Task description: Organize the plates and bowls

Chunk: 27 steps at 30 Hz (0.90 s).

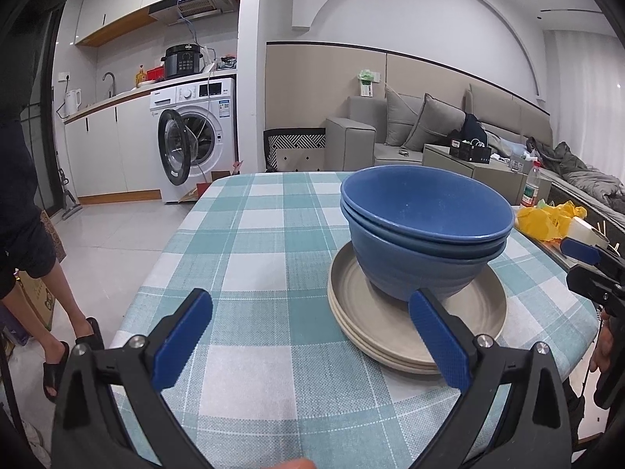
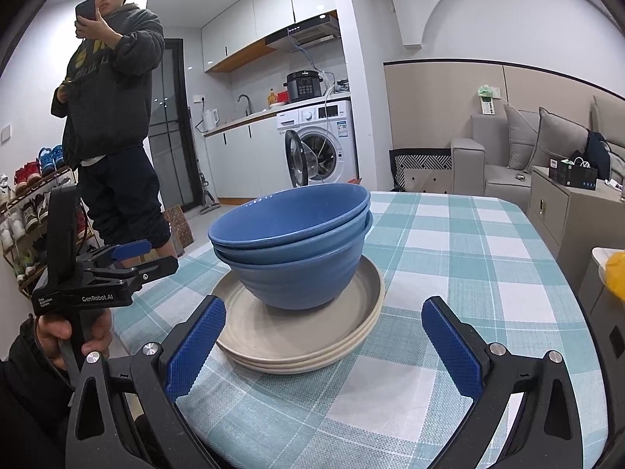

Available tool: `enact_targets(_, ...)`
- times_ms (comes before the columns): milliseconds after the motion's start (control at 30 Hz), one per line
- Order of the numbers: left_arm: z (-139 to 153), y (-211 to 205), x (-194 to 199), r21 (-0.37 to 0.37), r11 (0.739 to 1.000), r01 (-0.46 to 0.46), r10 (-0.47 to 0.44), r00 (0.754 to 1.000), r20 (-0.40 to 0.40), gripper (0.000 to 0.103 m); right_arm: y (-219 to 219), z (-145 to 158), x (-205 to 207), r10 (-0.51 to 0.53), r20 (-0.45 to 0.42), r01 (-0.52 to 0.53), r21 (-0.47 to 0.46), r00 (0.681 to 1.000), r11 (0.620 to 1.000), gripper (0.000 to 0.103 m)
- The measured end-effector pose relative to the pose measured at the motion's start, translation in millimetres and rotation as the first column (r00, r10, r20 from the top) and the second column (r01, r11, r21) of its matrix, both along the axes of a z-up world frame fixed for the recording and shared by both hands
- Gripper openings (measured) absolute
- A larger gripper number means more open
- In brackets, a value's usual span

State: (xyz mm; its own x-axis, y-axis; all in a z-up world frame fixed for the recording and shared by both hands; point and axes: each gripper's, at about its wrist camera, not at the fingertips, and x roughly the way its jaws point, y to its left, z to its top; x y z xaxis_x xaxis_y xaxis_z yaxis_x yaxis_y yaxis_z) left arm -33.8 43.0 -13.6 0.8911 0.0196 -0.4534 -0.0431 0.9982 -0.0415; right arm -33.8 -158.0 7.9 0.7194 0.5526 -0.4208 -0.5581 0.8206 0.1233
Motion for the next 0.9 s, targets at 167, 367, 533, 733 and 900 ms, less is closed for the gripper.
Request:
enact_targets(167,1.1,-1.1,-1.0,0.006,1.000,0.000,0.000,1.000,0.006,0.102,-3.1,0.4,1.2,-0.003,0.006,0.003,0.006,1.000,1.000,0.102)
enact_targets(367,0.9,-0.7,-1.6,0.000,1.000,0.001,-0.001,1.000,0.006,0.102,0.2,4.1,5.0,0.013,0.023,-0.012,-0.014,1.000,1.000,0.102)
enact_targets(533,2.1,-1.3,-4.1,0.001,1.000,-0.001,0.001,1.000,0.010,0.102,1.3,2.1,3.9,0.021,0.022,-0.020,-0.018,1.000,1.000,0.102)
enact_targets(733,2.6,-1.8,-4.5,-0.002,1.000,0.001,-0.001,1.000,0.012,0.102,3.4,1.3,2.9,0.030,0.026,-0.029,-0.024,0.999,0.999,0.102)
enact_targets(900,2.0,-3.0,-4.0,0.004,1.000,0.001,-0.001,1.000,0.014,0.102,1.2,2.9,2.0,0.035,0.031,-0.034,-0.018,0.999,0.999,0.102)
